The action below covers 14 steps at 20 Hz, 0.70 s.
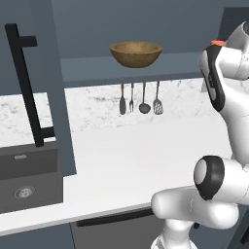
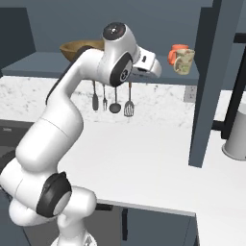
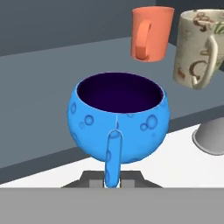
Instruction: Gather all objects into one cabinet and sort the glasses and bowls to opposite sides.
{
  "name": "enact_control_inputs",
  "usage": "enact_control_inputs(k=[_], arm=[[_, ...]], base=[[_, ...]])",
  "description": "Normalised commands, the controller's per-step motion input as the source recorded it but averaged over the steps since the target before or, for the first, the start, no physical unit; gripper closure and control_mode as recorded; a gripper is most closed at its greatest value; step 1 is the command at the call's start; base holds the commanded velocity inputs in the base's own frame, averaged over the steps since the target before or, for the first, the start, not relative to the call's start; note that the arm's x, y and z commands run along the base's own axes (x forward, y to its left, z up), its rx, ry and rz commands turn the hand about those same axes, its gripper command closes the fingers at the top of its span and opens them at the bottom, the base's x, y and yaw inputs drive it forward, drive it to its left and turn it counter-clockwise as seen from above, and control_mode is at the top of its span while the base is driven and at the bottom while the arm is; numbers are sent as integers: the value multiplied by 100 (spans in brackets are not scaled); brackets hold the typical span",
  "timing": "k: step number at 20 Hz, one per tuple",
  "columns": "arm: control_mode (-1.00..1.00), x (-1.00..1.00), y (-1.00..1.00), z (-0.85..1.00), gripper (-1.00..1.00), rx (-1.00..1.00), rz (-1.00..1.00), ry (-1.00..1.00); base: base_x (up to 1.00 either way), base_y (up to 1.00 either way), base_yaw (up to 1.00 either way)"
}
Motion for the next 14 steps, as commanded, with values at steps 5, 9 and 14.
enact_control_inputs(k=[5,9,14], arm=[[-100,38,0,-20,100,-1,0,0],[-100,29,0,-29,100,-3,0,0],[-100,30,0,-10,100,0,0,0]], base=[[0,0,0],[0,0,0],[0,0,0]])
